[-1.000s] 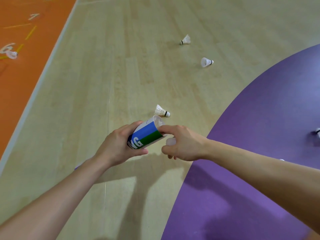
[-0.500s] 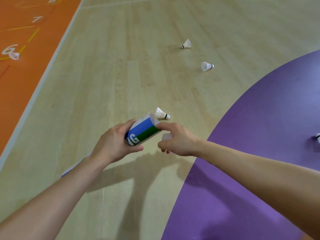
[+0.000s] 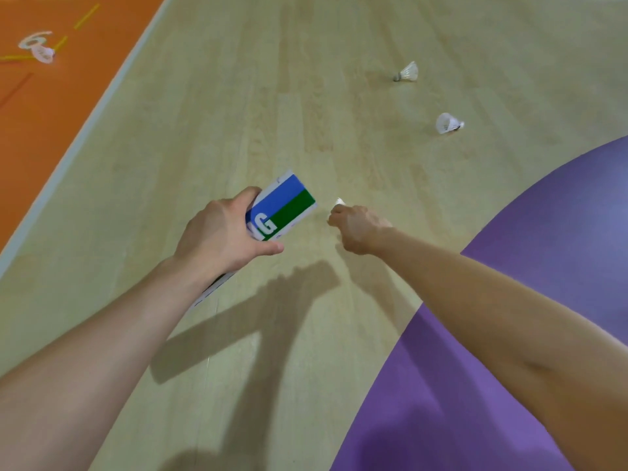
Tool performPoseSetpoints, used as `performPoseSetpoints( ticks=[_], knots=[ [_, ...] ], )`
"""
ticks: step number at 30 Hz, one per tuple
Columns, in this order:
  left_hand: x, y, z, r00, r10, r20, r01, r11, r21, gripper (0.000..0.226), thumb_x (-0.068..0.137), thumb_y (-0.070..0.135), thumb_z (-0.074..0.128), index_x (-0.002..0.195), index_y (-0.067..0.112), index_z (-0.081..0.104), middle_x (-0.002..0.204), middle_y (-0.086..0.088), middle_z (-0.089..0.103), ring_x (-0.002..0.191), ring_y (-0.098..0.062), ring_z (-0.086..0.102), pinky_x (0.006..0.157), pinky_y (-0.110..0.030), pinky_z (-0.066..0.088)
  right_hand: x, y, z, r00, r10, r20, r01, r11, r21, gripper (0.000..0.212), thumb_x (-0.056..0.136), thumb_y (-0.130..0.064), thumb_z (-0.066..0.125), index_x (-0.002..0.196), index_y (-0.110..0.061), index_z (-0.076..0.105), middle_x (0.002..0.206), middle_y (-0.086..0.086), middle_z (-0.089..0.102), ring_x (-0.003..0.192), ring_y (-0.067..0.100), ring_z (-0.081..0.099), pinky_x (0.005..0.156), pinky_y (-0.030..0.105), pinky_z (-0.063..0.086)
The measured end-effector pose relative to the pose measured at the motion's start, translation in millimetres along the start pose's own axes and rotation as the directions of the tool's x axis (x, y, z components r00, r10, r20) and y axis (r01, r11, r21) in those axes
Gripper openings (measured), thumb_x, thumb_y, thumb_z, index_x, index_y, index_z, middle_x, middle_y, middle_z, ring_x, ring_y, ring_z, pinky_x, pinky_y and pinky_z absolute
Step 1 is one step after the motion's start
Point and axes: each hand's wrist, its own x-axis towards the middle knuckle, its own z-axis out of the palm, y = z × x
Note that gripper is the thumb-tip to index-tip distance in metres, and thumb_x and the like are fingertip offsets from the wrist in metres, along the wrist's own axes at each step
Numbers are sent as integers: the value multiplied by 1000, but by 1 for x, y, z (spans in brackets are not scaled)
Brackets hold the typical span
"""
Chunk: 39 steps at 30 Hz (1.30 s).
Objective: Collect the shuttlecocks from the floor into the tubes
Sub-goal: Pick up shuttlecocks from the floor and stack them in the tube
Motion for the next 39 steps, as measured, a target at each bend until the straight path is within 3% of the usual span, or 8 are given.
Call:
performPoseSetpoints(
  ticks=[7,19,21,24,26,29,35,39],
  knots=[
    [4,9,4,999,-14,44,11,997,79,69,71,62,93,124,37,56,95,12,71,83,-22,69,74,-41,60,54,18,20,1000,18,5,-17,994,-112,49,103,-14,53,151,-12,46,162,4,37,121,39,64,100,48,54],
    [-7,-10,20,994,10,109,-22,995,101,69,71,62,93,126,44,54,94,16,67,82,-13,66,70,-36,57,57,30,14,944,302,-133,-279,945,171,9,96,-9,61,96,-10,69,94,8,68,89,30,69,71,37,56],
    [-7,-15,22,995,5,103,-12,998,69,71,70,61,94,127,46,54,93,18,68,82,-12,67,72,-38,59,50,25,0,886,447,-126,-332,799,501,10,95,-9,61,95,-11,71,88,6,71,78,26,69,61,32,54],
    [-6,-21,24,996,-10,85,7,1000,25,75,70,61,95,132,45,55,94,19,69,84,-12,68,75,-38,60,31,10,-21,815,576,63,-246,246,938,7,90,-15,79,93,-11,74,84,5,76,69,19,73,60,34,61],
    [-7,-23,23,997,-34,69,34,999,-8,80,71,61,95,137,43,54,97,19,70,87,-12,69,76,-37,59,15,-5,-34,831,532,164,-154,-63,986,13,88,-13,84,95,-8,74,81,6,77,65,18,73,62,33,61],
    [-14,-28,19,998,-56,31,57,998,-38,84,73,63,94,142,40,52,103,17,73,91,-16,71,78,-38,59,-8,-29,-56,870,473,140,-52,-194,980,18,90,-12,83,101,-1,74,80,8,75,66,19,71,66,34,63],
    [-38,-40,-2,996,-79,-28,80,997,3,91,76,64,91,152,39,48,106,11,75,91,-18,72,78,-39,60,-47,-81,-86,962,273,11,-1,-37,999,13,92,-14,81,94,-6,71,83,13,74,70,22,70,71,39,65],
    [-53,-44,-19,996,-62,-68,63,998,20,88,74,61,94,148,41,49,105,13,74,92,-18,72,79,-40,61,-66,-102,-95,992,-117,39,-39,2,999,13,99,-8,67,110,-10,72,88,16,74,71,28,69,70,41,57]
  ],
)
